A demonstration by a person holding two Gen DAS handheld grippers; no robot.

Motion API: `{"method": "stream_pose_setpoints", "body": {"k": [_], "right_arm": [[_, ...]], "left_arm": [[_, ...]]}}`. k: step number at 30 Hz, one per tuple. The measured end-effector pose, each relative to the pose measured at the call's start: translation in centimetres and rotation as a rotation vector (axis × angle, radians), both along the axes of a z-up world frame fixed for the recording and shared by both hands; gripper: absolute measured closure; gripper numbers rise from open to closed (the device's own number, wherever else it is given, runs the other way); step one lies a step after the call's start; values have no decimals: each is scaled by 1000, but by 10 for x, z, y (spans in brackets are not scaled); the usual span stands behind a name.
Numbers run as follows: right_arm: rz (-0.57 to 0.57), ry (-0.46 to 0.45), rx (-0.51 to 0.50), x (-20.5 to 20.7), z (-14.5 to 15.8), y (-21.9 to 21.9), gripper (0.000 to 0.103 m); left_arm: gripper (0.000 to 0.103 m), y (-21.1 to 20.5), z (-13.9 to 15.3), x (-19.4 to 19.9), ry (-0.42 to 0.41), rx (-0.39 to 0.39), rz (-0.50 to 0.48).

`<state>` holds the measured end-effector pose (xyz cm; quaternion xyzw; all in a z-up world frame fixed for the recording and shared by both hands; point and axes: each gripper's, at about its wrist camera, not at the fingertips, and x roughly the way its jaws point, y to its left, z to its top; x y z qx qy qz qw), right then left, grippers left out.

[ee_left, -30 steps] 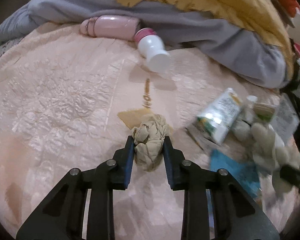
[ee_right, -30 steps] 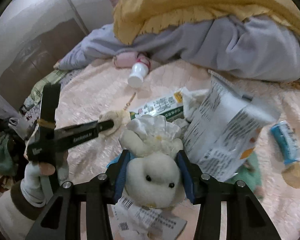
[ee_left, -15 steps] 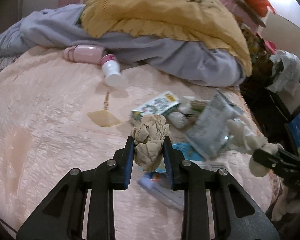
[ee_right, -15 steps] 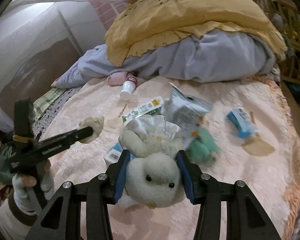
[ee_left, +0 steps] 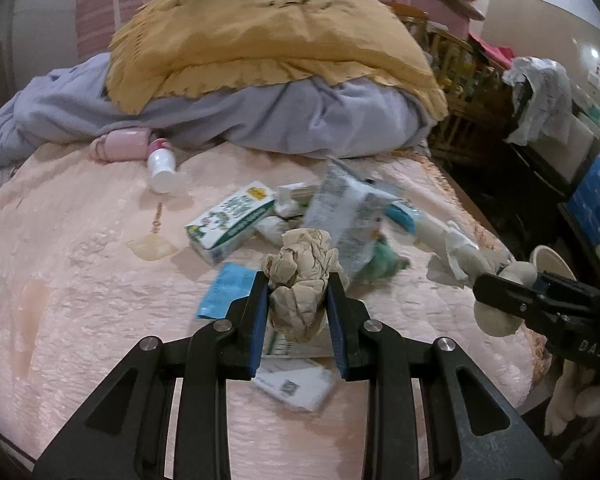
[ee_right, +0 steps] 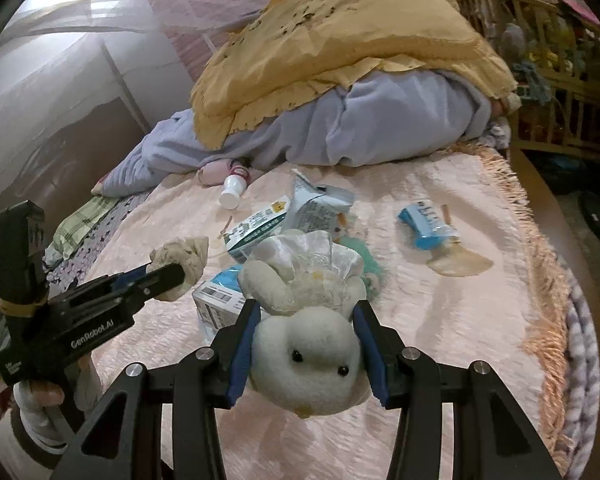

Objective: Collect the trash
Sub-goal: 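Carry the tissue and bunny to the white bucket and open both tools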

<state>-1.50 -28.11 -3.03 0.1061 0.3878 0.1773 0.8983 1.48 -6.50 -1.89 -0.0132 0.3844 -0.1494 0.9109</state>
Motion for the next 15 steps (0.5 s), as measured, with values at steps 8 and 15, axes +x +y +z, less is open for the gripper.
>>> {"method": "stream_pose_setpoints", "body": {"k": [8,15], "right_arm": [[-39,-15,-1,-18,5,-23,57],[-84,-19,7,-27,7,-47,57]], "left_arm": [[78,-36,5,-11,-11,6,-54],[78,-61,6,-15,-12,10,-99]]}}
